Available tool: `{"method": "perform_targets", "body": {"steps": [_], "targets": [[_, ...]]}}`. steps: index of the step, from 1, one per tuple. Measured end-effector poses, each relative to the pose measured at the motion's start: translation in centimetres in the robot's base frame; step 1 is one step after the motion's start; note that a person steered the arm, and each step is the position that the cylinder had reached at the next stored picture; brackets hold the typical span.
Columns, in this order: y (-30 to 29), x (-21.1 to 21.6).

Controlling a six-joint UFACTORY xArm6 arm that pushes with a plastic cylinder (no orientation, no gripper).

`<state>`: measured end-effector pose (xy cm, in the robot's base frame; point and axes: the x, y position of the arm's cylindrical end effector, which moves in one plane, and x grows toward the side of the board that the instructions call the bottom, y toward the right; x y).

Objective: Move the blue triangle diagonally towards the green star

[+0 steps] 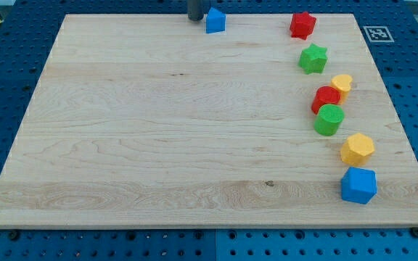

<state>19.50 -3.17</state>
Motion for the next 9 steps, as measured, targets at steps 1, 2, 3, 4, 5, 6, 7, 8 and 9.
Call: {"method": "perform_targets", "body": {"steps": [1, 2, 3, 4, 5, 6, 7, 8, 9], "targets": [[0.8, 0.3], [2.4, 0.9], [4.0, 1.8], [4.9, 3.0], [4.9, 4.4], [5.3, 5.0], [5.4, 5.4], [5.3, 6.2], [5.3, 6.5]]}}
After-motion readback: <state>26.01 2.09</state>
